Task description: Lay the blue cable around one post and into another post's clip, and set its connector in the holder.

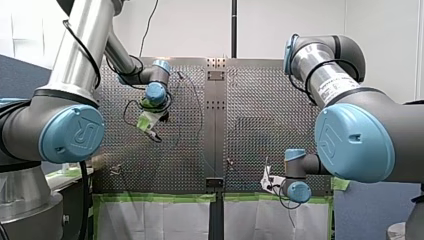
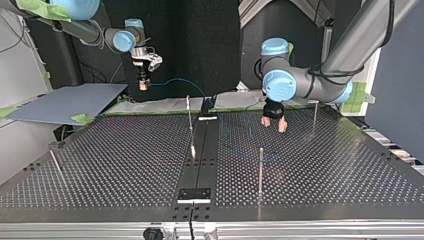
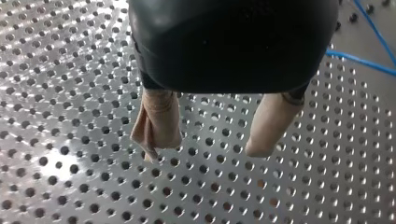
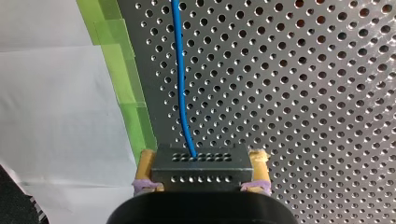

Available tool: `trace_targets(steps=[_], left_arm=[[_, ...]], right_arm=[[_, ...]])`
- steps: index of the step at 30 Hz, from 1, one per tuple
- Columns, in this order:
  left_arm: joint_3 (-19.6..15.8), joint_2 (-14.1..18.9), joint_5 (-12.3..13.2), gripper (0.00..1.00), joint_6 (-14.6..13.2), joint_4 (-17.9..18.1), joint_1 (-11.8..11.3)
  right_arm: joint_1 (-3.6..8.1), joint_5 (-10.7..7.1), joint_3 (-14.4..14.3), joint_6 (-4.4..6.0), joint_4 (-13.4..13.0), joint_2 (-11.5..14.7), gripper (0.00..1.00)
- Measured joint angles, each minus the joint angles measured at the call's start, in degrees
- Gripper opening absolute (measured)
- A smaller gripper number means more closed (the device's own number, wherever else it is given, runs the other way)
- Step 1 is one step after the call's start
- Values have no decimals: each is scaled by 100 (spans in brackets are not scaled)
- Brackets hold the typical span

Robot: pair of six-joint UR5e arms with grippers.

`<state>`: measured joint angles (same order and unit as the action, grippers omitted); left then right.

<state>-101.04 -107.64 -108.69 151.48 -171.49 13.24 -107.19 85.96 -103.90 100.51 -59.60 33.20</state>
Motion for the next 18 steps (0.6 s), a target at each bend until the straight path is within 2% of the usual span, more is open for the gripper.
trace_targets(steps=[9,18], left_arm=[[-201,378,-476,100,-477,-427,64],[-602,788,-890,100,-890,-177,95]], right_arm=[[0,0,0,-1,0,-8,0],[4,0,2,69,-2,-15,0]])
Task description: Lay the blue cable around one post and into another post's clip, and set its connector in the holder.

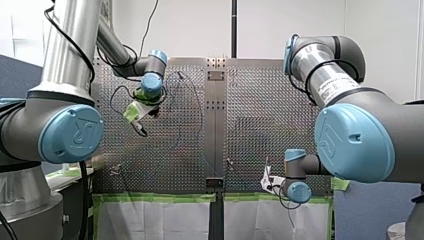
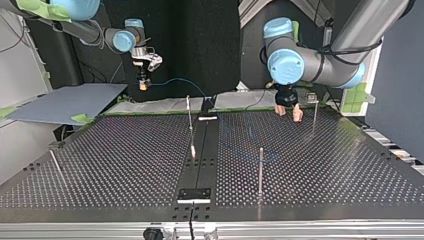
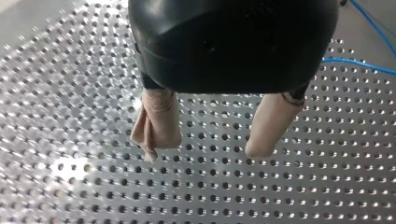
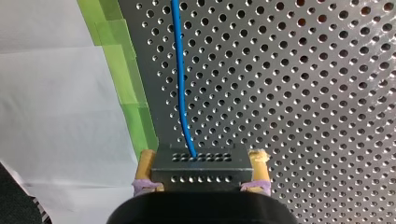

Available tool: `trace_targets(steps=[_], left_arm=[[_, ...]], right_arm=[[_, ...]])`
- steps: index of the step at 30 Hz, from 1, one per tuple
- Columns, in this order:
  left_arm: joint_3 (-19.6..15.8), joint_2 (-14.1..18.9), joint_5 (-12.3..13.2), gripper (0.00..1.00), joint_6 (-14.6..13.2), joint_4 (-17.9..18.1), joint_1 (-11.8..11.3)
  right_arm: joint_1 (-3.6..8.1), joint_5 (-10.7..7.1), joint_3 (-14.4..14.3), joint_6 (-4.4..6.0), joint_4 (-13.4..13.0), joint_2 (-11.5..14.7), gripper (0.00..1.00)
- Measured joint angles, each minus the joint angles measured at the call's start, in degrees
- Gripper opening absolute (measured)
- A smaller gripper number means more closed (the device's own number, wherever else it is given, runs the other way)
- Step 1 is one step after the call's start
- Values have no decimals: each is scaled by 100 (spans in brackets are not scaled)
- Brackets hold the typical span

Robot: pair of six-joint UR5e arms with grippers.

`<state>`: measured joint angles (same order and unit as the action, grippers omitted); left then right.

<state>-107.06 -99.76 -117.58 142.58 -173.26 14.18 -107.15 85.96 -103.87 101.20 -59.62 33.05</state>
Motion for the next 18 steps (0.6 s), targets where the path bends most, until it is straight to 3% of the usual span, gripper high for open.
trace_targets(steps=[8,12,18], left_arm=[[-378,378,-378,100,-378,234,51],[-565,567,-567,100,-567,240,70],[-524,854,-853,100,-854,43,104]], right_arm=[[82,18,56,222,10,1,0],[106,33,137,385,98,2,0],[107,58,329,447,366,3,0]])
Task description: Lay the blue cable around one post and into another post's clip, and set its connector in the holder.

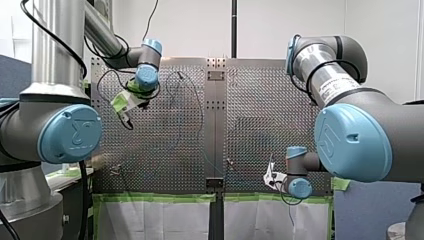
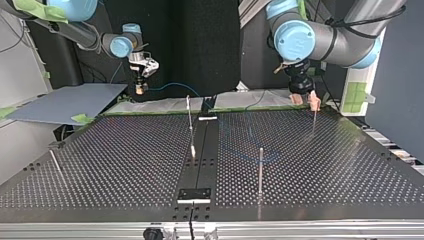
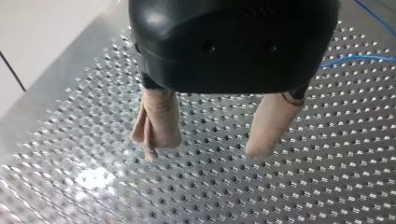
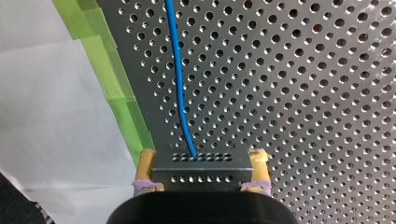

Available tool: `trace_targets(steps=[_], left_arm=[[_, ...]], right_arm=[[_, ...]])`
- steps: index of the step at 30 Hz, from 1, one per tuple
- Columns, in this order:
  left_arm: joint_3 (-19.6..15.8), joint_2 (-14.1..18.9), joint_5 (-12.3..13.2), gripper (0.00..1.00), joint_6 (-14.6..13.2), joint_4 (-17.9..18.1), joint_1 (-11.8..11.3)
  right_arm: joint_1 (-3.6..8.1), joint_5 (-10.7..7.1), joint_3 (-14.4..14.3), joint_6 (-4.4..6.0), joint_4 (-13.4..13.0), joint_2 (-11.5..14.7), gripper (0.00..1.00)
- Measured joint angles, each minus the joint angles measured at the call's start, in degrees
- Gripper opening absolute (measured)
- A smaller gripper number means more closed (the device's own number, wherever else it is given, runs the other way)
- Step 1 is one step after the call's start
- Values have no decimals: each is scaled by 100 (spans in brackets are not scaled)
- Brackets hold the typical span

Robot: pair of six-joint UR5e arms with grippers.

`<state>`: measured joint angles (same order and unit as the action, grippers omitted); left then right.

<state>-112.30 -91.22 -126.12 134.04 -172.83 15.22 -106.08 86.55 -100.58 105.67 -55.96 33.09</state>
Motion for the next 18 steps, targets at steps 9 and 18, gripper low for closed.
trace_targets(steps=[9,18], left_arm=[[455,476,-37,100,-476,-466,12],[963,985,453,100,-984,-975,39]], right_arm=[[-38,20,225,-97,417,1,0],[-26,12,238,-106,504,1,0]])
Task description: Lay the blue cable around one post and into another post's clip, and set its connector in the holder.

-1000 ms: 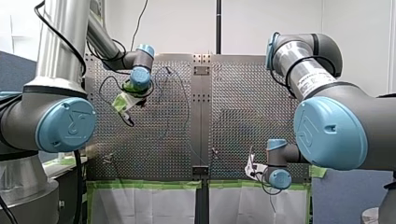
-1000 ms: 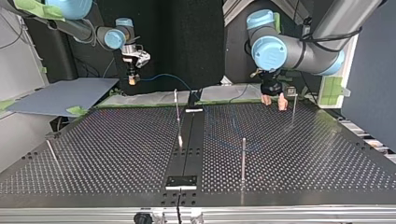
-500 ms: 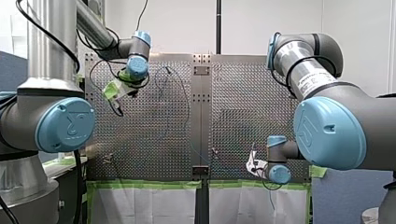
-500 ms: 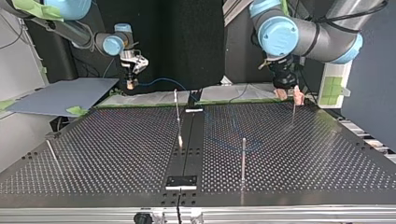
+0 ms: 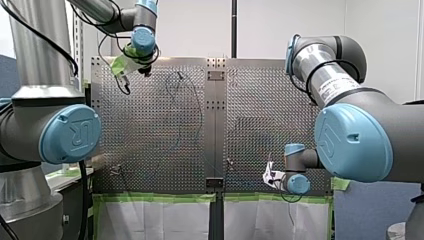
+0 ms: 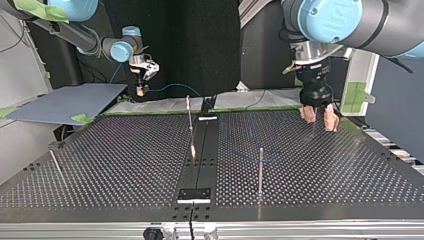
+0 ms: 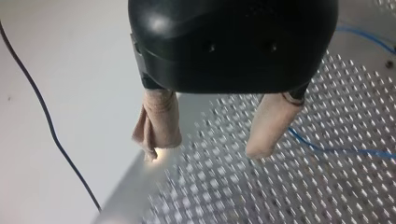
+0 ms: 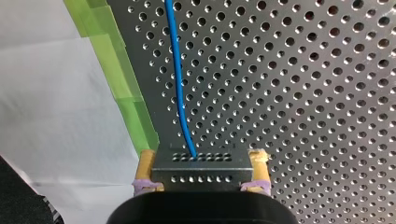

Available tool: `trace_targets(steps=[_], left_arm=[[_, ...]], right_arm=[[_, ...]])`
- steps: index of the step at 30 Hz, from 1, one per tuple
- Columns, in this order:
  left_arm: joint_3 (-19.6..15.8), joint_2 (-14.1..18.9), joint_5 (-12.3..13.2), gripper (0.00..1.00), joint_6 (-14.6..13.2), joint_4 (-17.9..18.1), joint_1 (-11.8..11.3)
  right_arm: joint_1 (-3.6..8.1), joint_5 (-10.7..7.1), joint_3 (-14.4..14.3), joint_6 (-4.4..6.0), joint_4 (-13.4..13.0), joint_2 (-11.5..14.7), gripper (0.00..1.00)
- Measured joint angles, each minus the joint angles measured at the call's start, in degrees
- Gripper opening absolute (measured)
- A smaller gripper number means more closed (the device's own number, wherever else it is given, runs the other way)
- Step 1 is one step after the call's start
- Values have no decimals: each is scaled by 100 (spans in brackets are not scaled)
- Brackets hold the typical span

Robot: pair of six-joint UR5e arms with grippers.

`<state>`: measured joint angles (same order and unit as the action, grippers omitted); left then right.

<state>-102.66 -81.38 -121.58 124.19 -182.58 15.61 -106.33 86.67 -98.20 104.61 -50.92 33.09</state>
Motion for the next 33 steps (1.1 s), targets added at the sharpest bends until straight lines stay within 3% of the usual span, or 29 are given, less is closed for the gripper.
trace_targets(steps=[10,17,26,33], left_arm=[[450,329,451,100,-451,-453,0],[760,85,761,100,-760,-677,4],[1182,-322,1183,100,-1183,-649,0],[1530,-396,1531,100,-1531,-758,23]], right_arm=[[19,-22,3,8,8,0,0],[28,-27,5,10,30,-1,0],[29,-35,2,2,37,-2,0],[23,-41,-1,0,44,0,0]])
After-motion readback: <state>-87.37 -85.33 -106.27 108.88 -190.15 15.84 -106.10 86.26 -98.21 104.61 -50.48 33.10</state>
